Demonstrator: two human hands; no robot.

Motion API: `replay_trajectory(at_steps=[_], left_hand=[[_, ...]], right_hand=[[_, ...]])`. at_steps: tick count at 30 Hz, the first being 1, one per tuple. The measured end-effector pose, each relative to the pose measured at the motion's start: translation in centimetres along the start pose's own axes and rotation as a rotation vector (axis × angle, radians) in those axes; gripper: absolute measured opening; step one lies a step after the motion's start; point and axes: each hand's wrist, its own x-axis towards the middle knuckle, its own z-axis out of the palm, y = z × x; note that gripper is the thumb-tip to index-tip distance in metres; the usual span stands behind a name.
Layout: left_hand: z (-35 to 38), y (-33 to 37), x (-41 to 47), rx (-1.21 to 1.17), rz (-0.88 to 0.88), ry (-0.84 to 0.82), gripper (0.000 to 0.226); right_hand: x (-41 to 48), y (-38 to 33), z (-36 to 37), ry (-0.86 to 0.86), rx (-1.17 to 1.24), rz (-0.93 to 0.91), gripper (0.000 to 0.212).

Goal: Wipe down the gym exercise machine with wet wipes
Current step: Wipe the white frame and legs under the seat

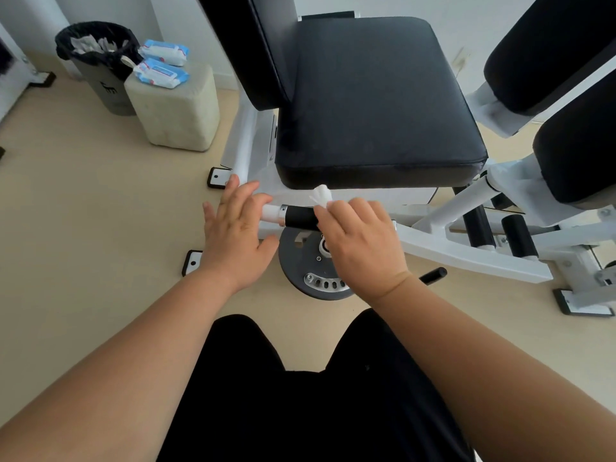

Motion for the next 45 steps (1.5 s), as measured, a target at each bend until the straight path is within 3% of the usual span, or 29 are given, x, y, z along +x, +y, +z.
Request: replay_trajectory(at_steps=[5, 8, 14, 20, 24, 27, 32, 36, 42, 45], left_hand=[[-0.2, 0.5, -0.1, -0.004, -0.022, -0.004, 0.05], [-0.3, 0.6, -0.1, 0.0, -0.036, -0.018, 0.054], [-0.5, 0.4, -0.1, 0.02, -0.025, -0.032, 0.064], [-0.3, 0.4, 0.0, 0.02, -0.03, -0.026, 0.067], [-0.6, 0.5, 0.0, 0.042, -0.044, -0.04, 0.069], [-0.8, 0.5, 0.0, 0.061, -0.04, -0.063, 0.069], [-0.6, 0.5, -0.1, 0.029, -0.03, -0.036, 0.072], [-0.6, 0.5, 0.0, 0.032, -0.036, -0.04, 0.071], [-1.2, 0.5, -0.1, 0.094, -0.054, -0.091, 0.07], [-1.3, 0.7, 0.0, 0.114, -0.053, -0.092, 0.071]], right_hand=[[-2.4, -1.9, -1.4, -0.357, -0.06, 0.084, 0.079], [-0.1, -3.7, -1.1, -0.463, -0.091, 0.132, 0.093], [-0.9, -2.6, -1.4, -0.428, -0.122, 0.125, 0.095], [-2.3, -1.6, -2.4, -0.419, -0.146, 0.346, 0.099], [0.8, -6.0, -0.3, -0.424, -0.153, 0.176, 0.099], [0.3, -5.1, 0.0, -0.39, -0.161, 0.096, 0.096], [-4.1, -0.3, -2.4, -0.384, -0.171, 0.261, 0.106], [-3.3, -1.5, -2.1, -0.377, -0.112, 0.362, 0.107], [-0.1, -4.9, -0.2, -0.323, -0.095, 0.085, 0.086], [-2.0, -1.9, -0.7, -0.26, -0.072, 0.088, 0.073]])
